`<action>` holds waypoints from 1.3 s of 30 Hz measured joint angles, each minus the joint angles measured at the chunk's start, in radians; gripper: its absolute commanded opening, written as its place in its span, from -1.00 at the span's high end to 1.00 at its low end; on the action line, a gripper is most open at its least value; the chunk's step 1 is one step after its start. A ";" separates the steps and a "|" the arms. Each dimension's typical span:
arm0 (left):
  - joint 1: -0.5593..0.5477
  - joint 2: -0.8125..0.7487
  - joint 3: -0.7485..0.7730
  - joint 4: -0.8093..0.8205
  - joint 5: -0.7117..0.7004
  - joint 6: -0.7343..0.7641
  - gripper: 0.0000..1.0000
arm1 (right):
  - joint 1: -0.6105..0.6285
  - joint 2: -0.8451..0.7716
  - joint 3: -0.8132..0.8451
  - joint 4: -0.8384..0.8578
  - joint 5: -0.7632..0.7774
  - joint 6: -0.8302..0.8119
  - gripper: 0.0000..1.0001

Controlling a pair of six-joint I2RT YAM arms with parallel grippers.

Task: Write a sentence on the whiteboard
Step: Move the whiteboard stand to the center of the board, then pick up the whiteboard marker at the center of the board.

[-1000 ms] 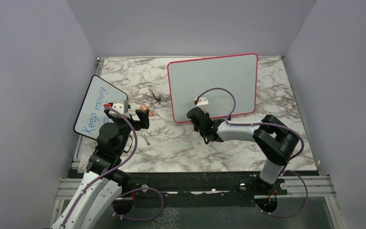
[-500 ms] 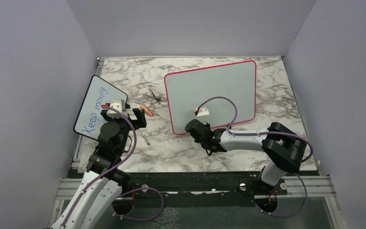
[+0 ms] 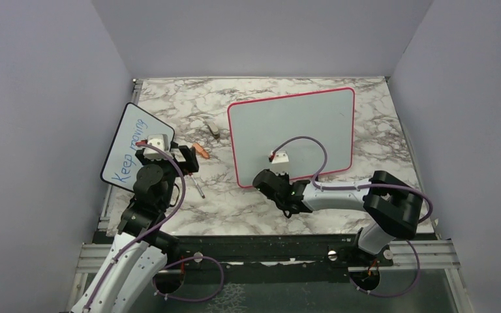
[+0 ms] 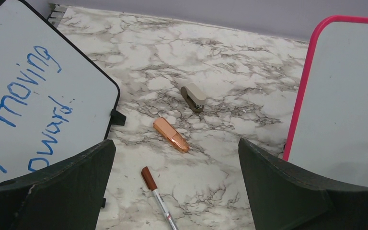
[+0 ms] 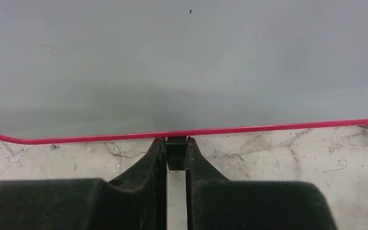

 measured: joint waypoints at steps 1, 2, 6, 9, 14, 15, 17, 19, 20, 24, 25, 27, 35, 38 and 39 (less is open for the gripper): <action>0.001 0.002 0.000 -0.002 -0.001 -0.001 -0.98 | 0.000 -0.008 -0.007 0.000 0.000 -0.003 0.71; 0.002 0.004 0.000 -0.002 -0.001 -0.001 -0.98 | 0.001 -0.015 -0.013 0.000 0.000 -0.006 0.71; 0.003 0.012 0.000 -0.003 -0.001 -0.003 -0.98 | 0.001 -0.031 -0.037 0.003 -0.001 -0.023 0.66; 0.008 0.017 0.000 -0.003 -0.001 -0.003 -0.98 | 0.001 -0.032 -0.048 0.017 -0.005 -0.039 0.61; 0.012 0.035 0.000 -0.003 0.001 -0.004 -0.98 | 0.001 -0.053 -0.071 0.037 -0.027 -0.065 0.32; 0.015 0.041 0.002 -0.004 0.002 -0.004 -0.98 | 0.000 -0.060 -0.077 0.037 -0.034 -0.070 0.27; 0.022 0.057 0.010 -0.013 0.008 -0.004 -0.98 | 0.001 -0.074 -0.088 0.034 -0.043 -0.082 0.17; 0.030 0.078 0.019 -0.019 0.011 -0.005 -0.98 | 0.001 -0.093 -0.095 0.034 -0.053 -0.092 0.12; 0.033 0.084 0.023 -0.021 0.013 -0.006 -0.98 | 0.001 -0.104 -0.097 0.034 -0.058 -0.097 0.11; 0.044 0.118 0.033 -0.041 0.023 -0.024 -0.98 | 0.001 -0.159 -0.100 0.034 -0.064 -0.118 -0.05; 0.046 0.129 0.037 -0.049 0.024 -0.029 -0.98 | 0.001 -0.174 -0.101 0.032 -0.064 -0.122 -0.09; 0.048 0.151 0.044 -0.059 0.023 -0.043 -0.98 | 0.001 -0.217 -0.104 0.027 -0.064 -0.132 -0.16; 0.051 0.319 0.105 -0.163 0.021 -0.148 -0.98 | 0.001 -0.464 -0.126 0.011 -0.022 -0.195 -0.48; 0.054 0.395 0.135 -0.209 0.019 -0.189 -0.98 | 0.001 -0.547 -0.149 0.012 0.012 -0.221 -0.60; 0.055 0.427 0.147 -0.226 0.019 -0.203 -0.98 | 0.001 -0.571 -0.162 0.011 0.024 -0.229 -0.62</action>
